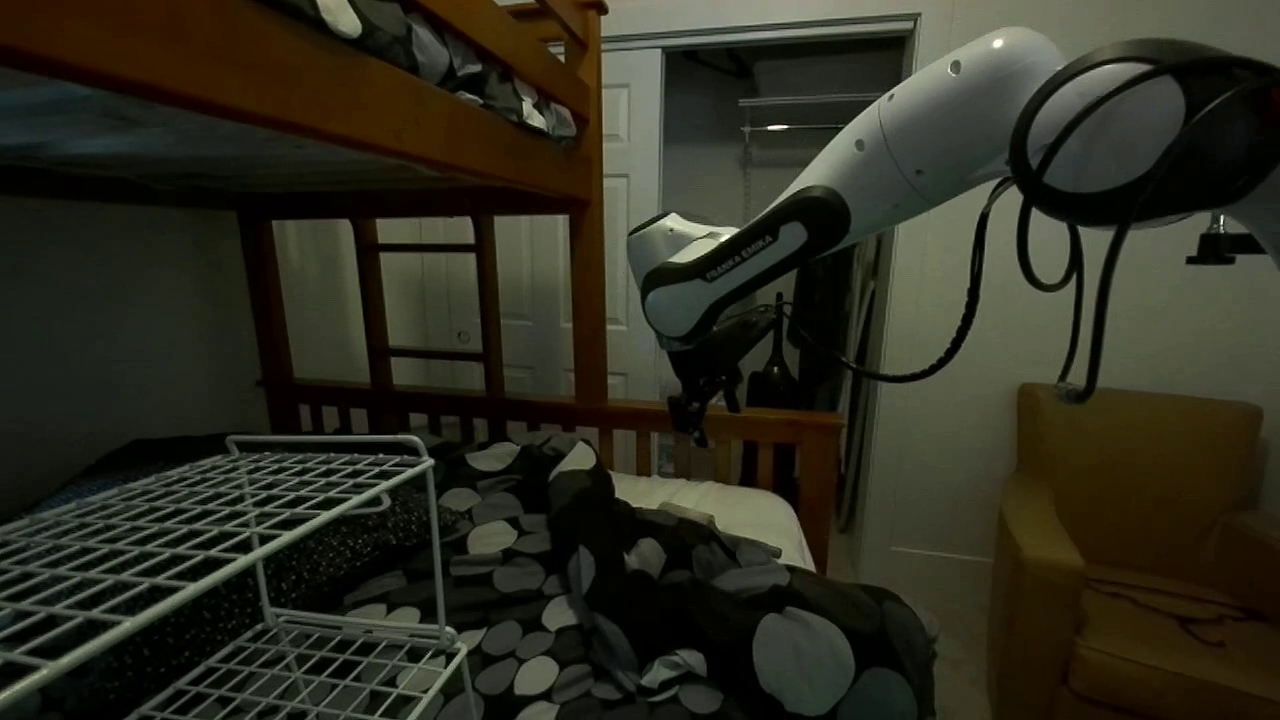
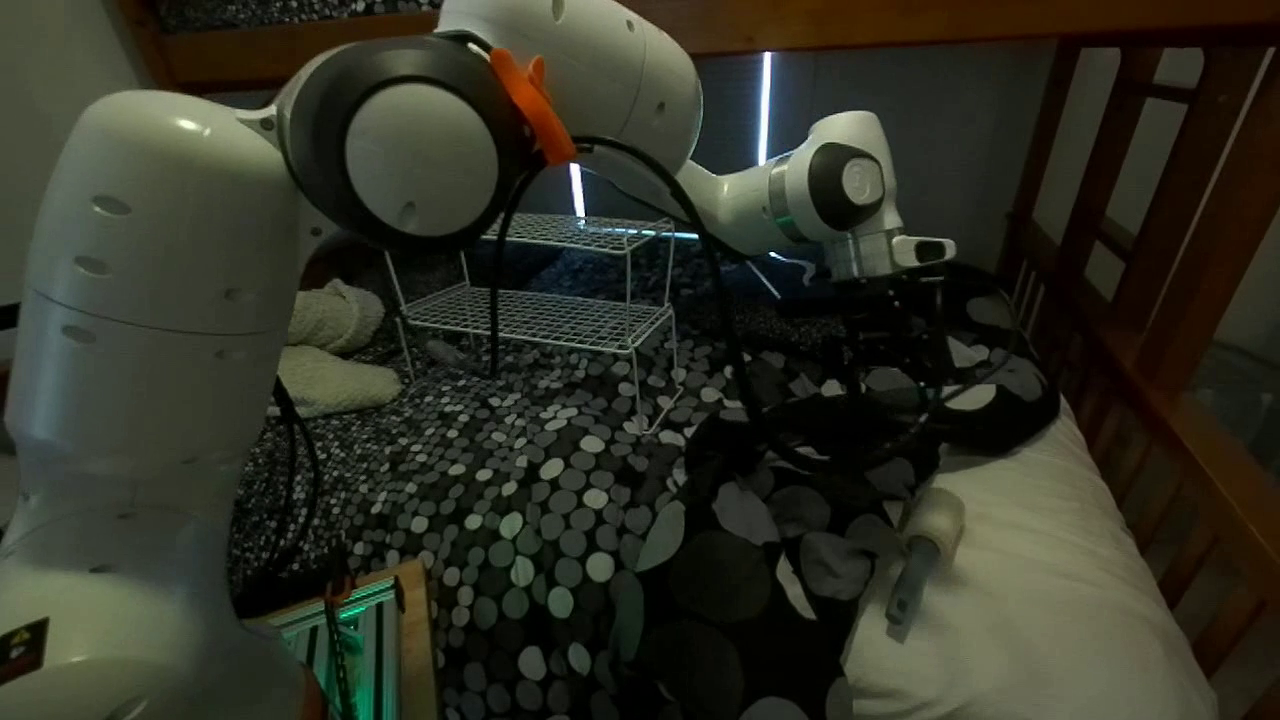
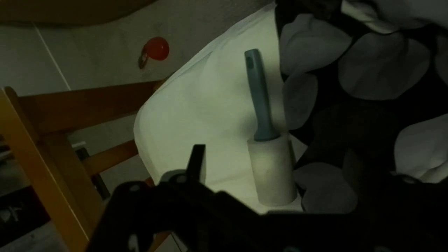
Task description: Move the right end of the blanket to the left, then move the lint roller to the left
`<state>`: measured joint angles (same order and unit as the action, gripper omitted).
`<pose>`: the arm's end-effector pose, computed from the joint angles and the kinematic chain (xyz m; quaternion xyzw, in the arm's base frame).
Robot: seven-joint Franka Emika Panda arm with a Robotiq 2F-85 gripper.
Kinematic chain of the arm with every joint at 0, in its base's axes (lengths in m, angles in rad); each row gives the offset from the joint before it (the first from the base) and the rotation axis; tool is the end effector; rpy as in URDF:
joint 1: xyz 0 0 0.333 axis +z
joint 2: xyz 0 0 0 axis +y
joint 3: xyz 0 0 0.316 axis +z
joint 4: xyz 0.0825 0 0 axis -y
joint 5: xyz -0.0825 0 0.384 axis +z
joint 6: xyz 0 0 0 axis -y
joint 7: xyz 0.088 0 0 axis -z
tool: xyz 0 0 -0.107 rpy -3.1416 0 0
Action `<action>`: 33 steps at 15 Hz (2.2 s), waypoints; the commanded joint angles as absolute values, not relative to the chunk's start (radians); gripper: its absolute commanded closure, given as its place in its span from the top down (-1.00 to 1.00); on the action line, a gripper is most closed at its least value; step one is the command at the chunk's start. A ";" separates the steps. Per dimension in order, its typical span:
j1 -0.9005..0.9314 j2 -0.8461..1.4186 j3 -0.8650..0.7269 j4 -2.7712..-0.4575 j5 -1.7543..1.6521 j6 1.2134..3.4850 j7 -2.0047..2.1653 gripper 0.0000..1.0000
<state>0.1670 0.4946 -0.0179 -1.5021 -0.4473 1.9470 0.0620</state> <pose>0.6881 0.0759 0.3835 0.9691 0.1298 -0.0023 0.2098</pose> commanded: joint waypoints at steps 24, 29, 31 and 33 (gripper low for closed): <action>-0.049 0.955 0.051 -1.011 -0.167 1.882 -0.501 1.00; -0.048 1.057 0.060 -0.927 -0.149 1.944 -0.498 1.00; -0.055 1.091 0.070 -0.895 -0.134 1.991 -0.507 1.00; -0.060 1.122 0.084 -0.868 -0.109 2.022 -0.508 1.00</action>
